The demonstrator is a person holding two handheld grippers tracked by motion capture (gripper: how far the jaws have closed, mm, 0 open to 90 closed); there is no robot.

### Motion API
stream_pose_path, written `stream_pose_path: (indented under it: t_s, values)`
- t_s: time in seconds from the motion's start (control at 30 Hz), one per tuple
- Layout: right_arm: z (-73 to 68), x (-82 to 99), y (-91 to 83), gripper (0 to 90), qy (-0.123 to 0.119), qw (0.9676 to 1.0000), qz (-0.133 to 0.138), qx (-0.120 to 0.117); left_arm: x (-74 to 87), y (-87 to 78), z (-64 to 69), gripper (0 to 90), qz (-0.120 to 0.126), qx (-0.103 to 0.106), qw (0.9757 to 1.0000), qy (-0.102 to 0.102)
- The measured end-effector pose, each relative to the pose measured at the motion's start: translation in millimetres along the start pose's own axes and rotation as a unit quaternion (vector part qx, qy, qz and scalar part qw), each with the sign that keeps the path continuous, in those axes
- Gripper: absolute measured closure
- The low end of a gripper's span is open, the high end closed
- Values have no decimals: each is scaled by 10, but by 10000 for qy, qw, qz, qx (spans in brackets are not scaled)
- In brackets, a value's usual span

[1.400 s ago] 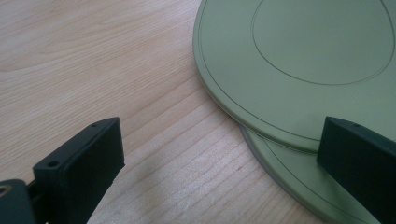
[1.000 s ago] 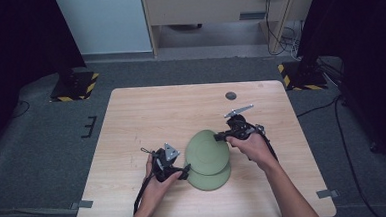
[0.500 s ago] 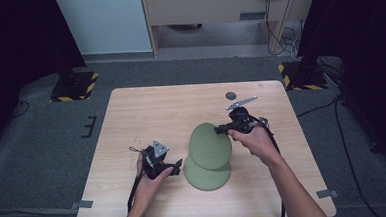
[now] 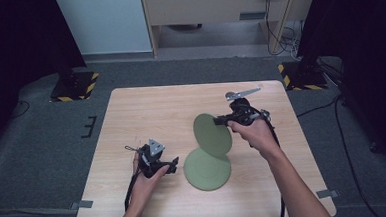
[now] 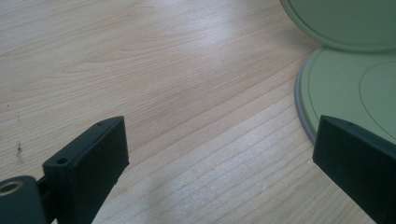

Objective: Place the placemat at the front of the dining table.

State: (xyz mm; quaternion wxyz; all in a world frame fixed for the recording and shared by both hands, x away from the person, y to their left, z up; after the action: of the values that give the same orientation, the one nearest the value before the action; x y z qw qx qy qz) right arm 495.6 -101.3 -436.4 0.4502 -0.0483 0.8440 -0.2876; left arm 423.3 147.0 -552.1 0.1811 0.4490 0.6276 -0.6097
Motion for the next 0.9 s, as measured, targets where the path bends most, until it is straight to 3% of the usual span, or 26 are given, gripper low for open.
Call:
stream_pose_path:
  t_s: [0.27,0.6,0.9]
  values:
    - [94,-135,-36,857,72,9992,375,112,12,12,-53,31,-11,2,10000,8]
    - [296,-287,-24,856,258,9973,607,334,22,33,-111,31,-34,8,10000,-6]
    - [362,-436,-18,856,312,9957,678,545,36,69,-114,32,-71,-8,10000,50]
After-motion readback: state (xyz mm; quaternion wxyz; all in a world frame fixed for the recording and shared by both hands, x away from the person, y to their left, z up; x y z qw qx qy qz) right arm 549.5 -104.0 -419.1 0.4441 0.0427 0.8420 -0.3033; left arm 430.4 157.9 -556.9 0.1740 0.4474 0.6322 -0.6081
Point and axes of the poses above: each handheld gripper's, and its own axes: y roughly forward along the jaws, x roughly out of its underside, z roughly to its right, the point moved 6 cm from there along y, roughly forward along the jaws, and after that the axes turned 15 degrees about -x, right-handed, at the moved point
